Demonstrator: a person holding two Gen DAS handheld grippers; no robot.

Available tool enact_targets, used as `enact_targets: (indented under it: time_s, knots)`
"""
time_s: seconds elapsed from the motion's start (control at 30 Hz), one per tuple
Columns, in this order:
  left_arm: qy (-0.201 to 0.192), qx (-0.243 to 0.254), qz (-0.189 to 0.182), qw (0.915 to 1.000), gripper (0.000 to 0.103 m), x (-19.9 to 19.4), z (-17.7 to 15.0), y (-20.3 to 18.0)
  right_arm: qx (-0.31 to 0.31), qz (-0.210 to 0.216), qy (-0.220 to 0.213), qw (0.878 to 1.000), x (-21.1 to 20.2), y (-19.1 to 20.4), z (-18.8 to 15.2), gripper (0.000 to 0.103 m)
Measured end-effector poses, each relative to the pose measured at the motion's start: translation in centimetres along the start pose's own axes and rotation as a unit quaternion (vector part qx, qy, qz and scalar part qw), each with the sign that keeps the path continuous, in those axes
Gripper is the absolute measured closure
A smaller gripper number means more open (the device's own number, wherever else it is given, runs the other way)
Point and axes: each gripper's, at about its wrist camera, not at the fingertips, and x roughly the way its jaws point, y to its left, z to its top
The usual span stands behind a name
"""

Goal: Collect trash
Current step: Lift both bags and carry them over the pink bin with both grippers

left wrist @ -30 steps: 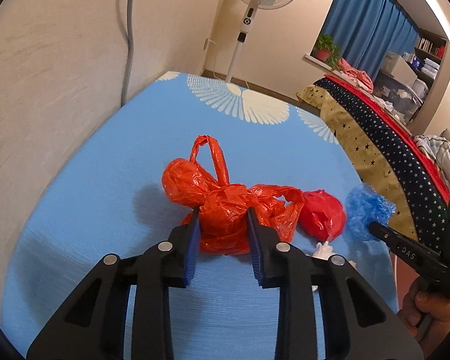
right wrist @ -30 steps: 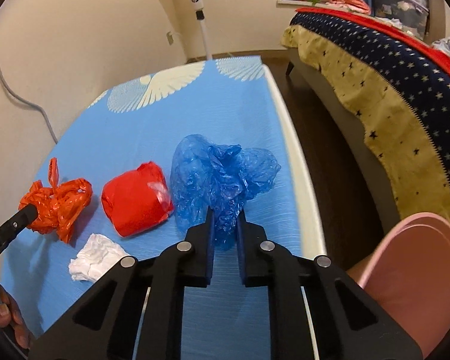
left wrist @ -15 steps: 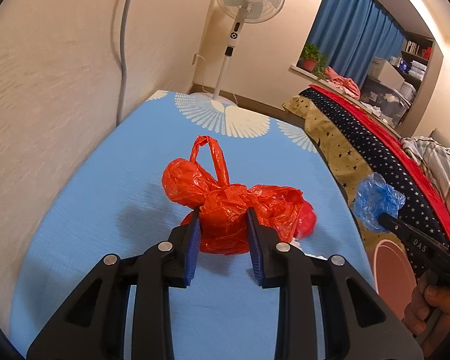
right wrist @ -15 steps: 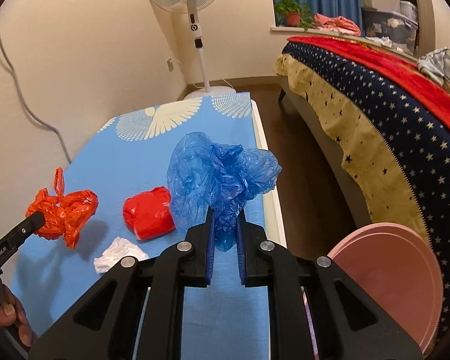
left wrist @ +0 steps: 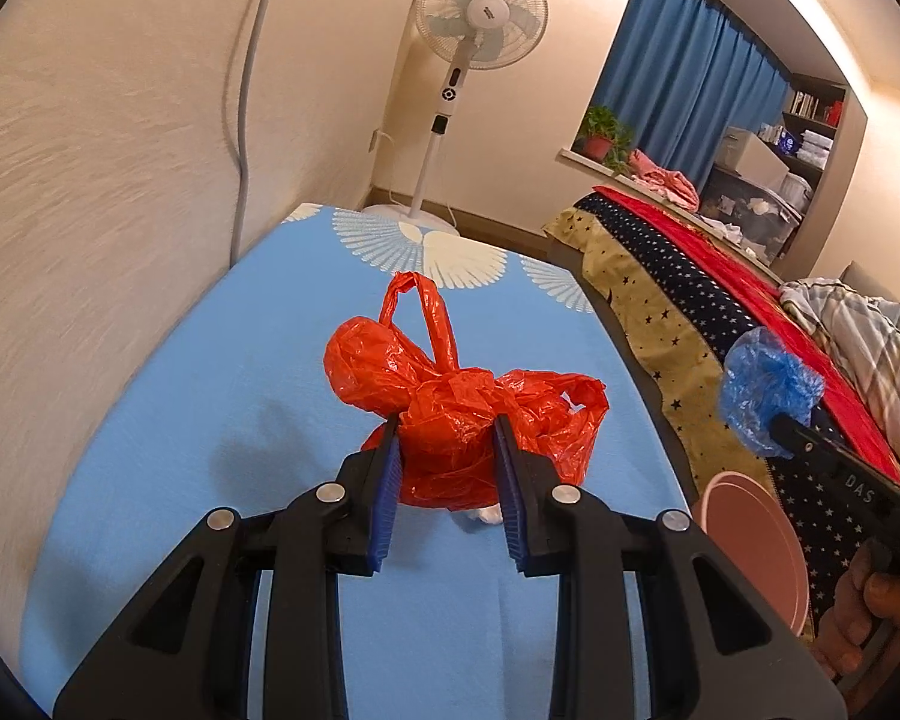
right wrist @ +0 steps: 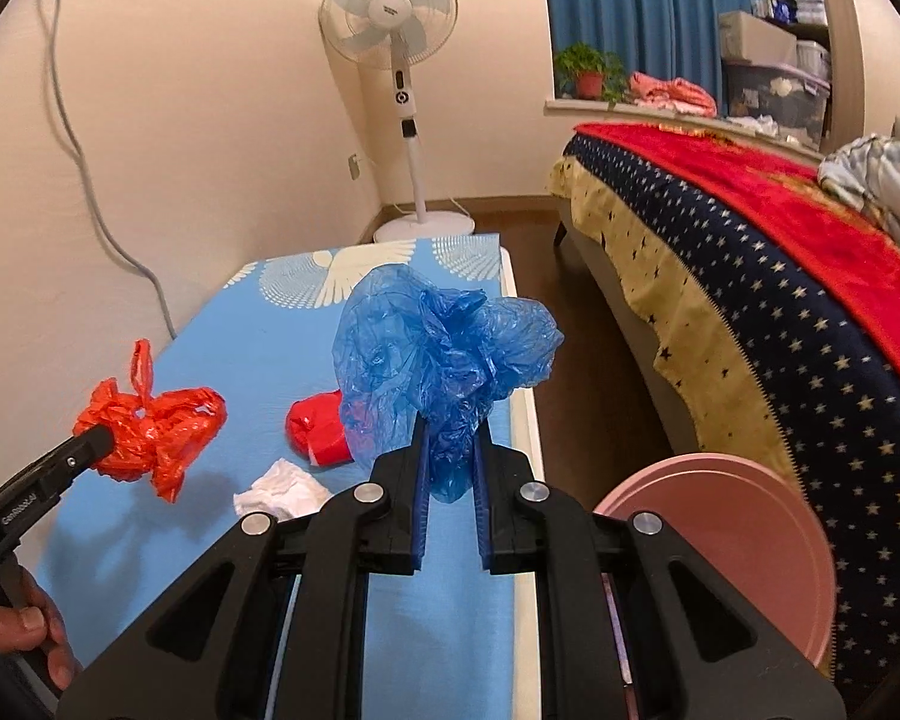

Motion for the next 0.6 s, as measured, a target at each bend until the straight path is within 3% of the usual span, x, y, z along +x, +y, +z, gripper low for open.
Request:
enact_targets:
  time_s: [0.6]
  knots:
    - [-0.028,0.049,-0.033,0.9979,0.074,-4.6,-1.6,-5.3,-0.009,-0.055,-0.030,0.998,-6.8,-2.5,-2.2,0.090]
